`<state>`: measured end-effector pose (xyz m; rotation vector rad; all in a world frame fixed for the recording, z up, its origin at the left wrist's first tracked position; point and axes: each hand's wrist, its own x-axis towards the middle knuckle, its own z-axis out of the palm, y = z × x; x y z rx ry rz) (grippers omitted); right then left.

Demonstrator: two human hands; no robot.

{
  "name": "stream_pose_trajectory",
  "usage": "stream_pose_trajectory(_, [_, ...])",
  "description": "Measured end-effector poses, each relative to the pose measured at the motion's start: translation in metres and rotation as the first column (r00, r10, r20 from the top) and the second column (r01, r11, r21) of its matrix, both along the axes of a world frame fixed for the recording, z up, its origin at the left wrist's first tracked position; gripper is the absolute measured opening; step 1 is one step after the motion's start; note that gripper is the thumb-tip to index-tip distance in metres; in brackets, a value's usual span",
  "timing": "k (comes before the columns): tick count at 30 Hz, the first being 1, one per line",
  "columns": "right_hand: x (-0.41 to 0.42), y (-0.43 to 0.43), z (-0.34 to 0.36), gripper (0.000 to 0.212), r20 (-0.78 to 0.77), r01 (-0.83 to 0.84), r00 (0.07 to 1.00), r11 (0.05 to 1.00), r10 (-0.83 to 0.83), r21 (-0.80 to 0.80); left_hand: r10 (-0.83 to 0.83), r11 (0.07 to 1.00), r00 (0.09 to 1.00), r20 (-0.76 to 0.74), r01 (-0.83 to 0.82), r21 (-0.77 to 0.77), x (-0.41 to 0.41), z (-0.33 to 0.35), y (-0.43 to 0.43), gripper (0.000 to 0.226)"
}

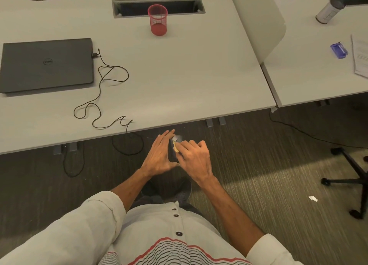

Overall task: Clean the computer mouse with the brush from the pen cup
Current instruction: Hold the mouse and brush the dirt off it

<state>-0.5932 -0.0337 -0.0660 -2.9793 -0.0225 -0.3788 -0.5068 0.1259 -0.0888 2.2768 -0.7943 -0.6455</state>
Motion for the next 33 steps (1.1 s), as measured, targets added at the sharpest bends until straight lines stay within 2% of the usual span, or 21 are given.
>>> stream_pose_trajectory(5, [-0.003, 0.0, -0.005, 0.022, -0.039, -0.14, 0.989, 0.983, 0.145, 0.121, -0.007, 1.0, 1.0, -0.015, 0.008, 0.016, 0.001, -0.001, 0.004, 0.117])
stream_pose_trajectory(10, [-0.012, -0.008, -0.006, 0.024, 0.018, -0.072, 0.997, 0.968, 0.069, 0.239, 0.002, 1.0, 1.0, -0.018, -0.001, 0.031, 0.001, -0.002, 0.007, 0.119])
stream_pose_trajectory(13, [-0.01, -0.011, -0.003, 0.024, 0.032, 0.03, 0.999, 0.975, -0.037, 0.222, 0.002, 1.0, 1.0, -0.022, -0.001, 0.03, 0.0, -0.002, 0.005, 0.125])
stream_pose_trajectory(15, [-0.006, -0.013, -0.001, 0.025, -0.004, 0.046, 0.999, 0.98, -0.046, 0.194, -0.005, 0.999, 1.0, -0.024, 0.005, 0.032, -0.001, -0.002, 0.004, 0.126])
stream_pose_trajectory(21, [-0.005, -0.02, 0.001, 0.028, -0.102, -0.1, 0.987, 0.975, 0.122, 0.196, -0.006, 0.999, 1.0, -0.005, 0.006, 0.044, 0.001, -0.001, 0.002, 0.123])
stream_pose_trajectory(27, [-0.011, -0.034, 0.008, 0.025, -0.222, -0.177, 0.946, 0.952, 0.234, 0.251, 0.011, 0.999, 1.0, -0.004, -0.011, 0.052, 0.004, 0.0, -0.001, 0.123])
stream_pose_trajectory(30, [-0.009, -0.037, 0.012, 0.023, -0.18, -0.167, 0.958, 0.943, 0.224, 0.287, -0.004, 0.998, 1.0, 0.004, 0.003, 0.066, 0.006, 0.001, -0.003, 0.124])
stream_pose_trajectory(33, [-0.003, -0.038, 0.017, 0.029, -0.103, -0.127, 0.982, 0.961, 0.157, 0.247, -0.02, 0.996, 1.0, 0.0, 0.02, 0.084, 0.008, 0.001, -0.003, 0.125])
